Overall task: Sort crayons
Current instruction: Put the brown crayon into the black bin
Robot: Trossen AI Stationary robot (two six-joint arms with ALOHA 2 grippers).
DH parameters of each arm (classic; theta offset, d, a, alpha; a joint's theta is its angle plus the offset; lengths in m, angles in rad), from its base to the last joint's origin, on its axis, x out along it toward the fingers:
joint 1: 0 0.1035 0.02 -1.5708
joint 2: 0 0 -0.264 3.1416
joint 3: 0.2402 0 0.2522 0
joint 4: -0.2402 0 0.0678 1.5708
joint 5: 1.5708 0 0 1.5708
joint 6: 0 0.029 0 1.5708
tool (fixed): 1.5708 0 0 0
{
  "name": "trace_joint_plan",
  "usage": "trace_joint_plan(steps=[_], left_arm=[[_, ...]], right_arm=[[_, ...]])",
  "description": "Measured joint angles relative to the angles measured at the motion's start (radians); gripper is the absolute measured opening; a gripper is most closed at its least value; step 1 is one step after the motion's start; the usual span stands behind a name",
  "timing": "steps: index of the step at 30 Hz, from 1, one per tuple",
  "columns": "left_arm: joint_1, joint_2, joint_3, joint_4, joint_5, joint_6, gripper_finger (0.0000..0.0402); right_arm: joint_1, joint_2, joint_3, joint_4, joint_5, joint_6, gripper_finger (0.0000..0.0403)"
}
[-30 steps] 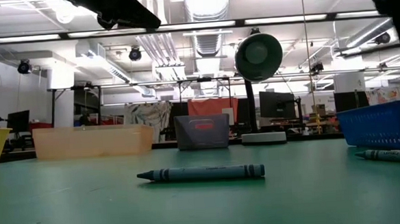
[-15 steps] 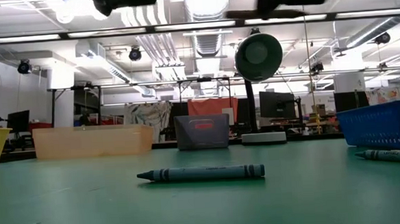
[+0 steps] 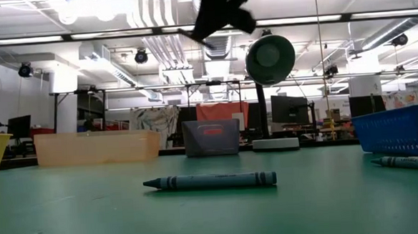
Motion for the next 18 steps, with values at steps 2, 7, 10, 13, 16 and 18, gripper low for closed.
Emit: trace_joint_plan(steps=[2,7,10,13,16,18], left_arm=[[-0.002,-0.018,0.0,-0.011,0.0,-0.003,0.0058],[-0.002,-0.046,0.0,-0.04,0.0,-0.01,0.0058],[-0.002,-0.053,0.0,-0.052,-0.001,-0.011,0.0058],[-0.002,-0.058,0.0,-0.062,-0.002,-0.013,0.0058],[-0.002,-0.065,0.0,-0.082,-0.024,-0.021,0.0058],[-0.002,-0.067,0.0,-0.102,-0.048,-0.028,0.0058]], right_arm=[[-0.055,0.007,0.0,0.066,0.004,-0.068,0.0009],[-0.178,0.046,0.0,0.262,0.024,-0.195,0.0009],[-0.233,0.084,0.0,0.351,0.114,-0.242,0.0009],[-0.269,0.117,0.0,0.372,0.277,-0.265,0.0009],[-0.3,0.143,0.0,0.372,0.378,-0.271,0.0009],[-0.317,0.161,0.0,0.364,0.373,-0.271,0.0009]])
